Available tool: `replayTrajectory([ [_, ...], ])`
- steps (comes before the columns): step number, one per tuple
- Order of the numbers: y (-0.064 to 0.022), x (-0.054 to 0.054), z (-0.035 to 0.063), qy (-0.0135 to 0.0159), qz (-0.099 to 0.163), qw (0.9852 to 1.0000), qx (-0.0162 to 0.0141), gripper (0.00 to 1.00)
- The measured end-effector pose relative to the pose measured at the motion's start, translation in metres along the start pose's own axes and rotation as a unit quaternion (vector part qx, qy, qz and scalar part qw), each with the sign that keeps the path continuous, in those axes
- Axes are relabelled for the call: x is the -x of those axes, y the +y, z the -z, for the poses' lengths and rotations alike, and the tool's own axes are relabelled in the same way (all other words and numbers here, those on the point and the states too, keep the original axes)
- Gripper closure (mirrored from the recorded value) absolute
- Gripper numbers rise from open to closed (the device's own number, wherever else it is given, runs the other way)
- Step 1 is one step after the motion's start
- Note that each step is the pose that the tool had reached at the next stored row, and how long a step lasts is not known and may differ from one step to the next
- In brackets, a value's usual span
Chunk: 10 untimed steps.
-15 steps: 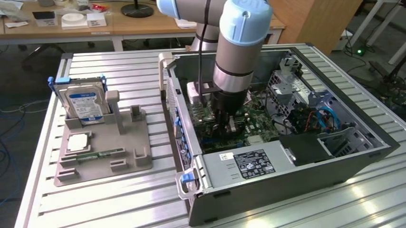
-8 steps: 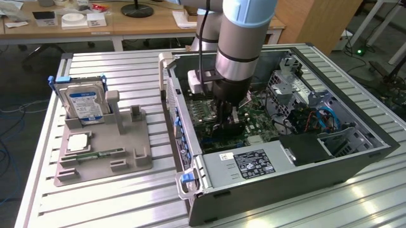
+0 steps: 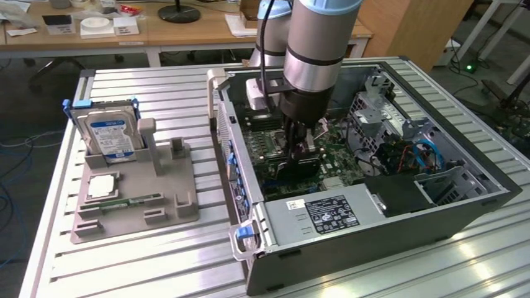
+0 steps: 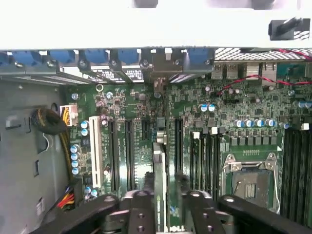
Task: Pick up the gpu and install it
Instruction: 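Insert the gpu into the slot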
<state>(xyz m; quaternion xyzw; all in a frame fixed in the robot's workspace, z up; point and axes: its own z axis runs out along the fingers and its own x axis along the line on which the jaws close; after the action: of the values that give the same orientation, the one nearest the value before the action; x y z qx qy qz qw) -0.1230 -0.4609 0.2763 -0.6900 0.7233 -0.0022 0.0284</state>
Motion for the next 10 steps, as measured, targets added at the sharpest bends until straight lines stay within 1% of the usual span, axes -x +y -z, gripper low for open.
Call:
replayTrajectory([
  [1,0.0000,0.0000,0.0000,0.0000,0.000,1.0000,0.0000,0.74],
  [2,0.0000,0.0000,0.0000,0.0000,0.000,1.0000,0.0000,0.74],
  [3,0.0000,0.0000,0.0000,0.0000,0.000,1.0000,0.0000,0.80],
  [4,0.0000,0.0000,0.0001,0.0001,0.000,1.0000,0.0000,0.80],
  [6,0.0000,0.0000,0.0001,0.0001,0.000,1.0000,0.0000,0.90],
  [10,0.0000,0.0000,0.0001,0.0001,0.000,1.0000,0.0000,0.90],
])
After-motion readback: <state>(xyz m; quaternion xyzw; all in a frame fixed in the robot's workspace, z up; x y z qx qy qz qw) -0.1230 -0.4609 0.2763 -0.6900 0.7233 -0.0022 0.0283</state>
